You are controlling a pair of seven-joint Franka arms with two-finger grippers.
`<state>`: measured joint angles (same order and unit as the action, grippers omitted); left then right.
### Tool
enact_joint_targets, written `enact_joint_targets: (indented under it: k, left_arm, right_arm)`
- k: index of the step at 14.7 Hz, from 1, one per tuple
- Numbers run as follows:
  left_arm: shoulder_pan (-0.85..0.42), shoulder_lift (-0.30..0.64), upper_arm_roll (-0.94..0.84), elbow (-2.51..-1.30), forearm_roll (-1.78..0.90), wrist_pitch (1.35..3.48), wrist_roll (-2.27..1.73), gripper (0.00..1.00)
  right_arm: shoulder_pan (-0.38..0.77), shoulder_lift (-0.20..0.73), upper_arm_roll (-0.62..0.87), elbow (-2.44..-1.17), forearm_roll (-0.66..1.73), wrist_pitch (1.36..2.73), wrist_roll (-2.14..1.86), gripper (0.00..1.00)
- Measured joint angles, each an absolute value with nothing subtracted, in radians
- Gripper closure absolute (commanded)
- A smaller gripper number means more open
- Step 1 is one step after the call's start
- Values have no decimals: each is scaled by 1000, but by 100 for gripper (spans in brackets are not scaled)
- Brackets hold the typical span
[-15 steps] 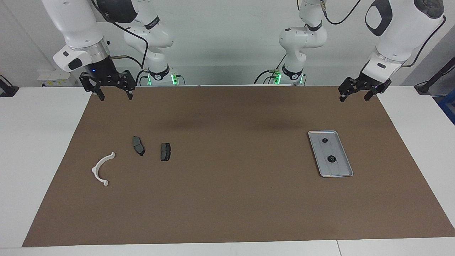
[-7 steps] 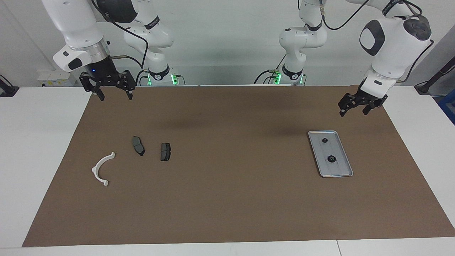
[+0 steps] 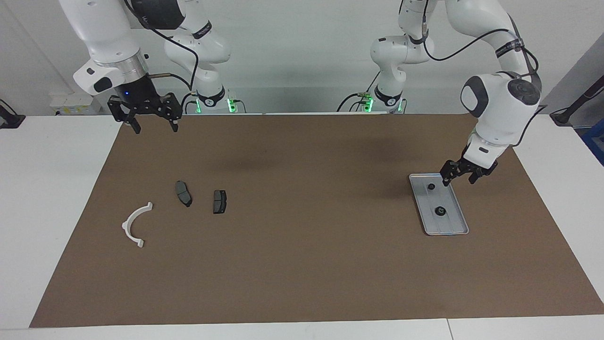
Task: Place bearing gear from tray to pile
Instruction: 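Lower the left gripper onto a dark bearing in the tray and grasp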
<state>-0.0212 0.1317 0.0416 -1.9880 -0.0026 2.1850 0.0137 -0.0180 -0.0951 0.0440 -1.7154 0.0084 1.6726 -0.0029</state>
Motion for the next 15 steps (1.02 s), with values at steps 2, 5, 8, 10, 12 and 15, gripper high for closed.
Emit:
enact_joint_targets:
  k: [2, 5, 8, 10, 12, 15]
  left_arm:
    - [-20, 199, 40, -1992, -3, 2252, 14, 26]
    - [-20, 275, 35, -1986, -3, 2294, 2, 29]
    - [-20, 309, 34, -1965, -3, 2301, -12, 31]
    - [-20, 320, 33, -1952, -3, 2302, -14, 31]
    - [-20, 330, 31, -1946, -3, 2306, -17, 33]
    - [-20, 350, 29, -1944, -3, 2325, -19, 34]
  right_arm:
    - [-18, -95, 45, -1715, 24, 1673, -3, 0]
    - [-18, -95, 45, -1714, 34, 1673, -3, 0]
    - [-6, -95, 46, -1712, 37, 1673, -3, 0]
    - [-5, -95, 46, -1711, 37, 1673, -3, 0]
    - [-5, -95, 46, -1711, 37, 1673, -3, 0]
    - [-5, -95, 46, -1711, 37, 1673, -3, 0]
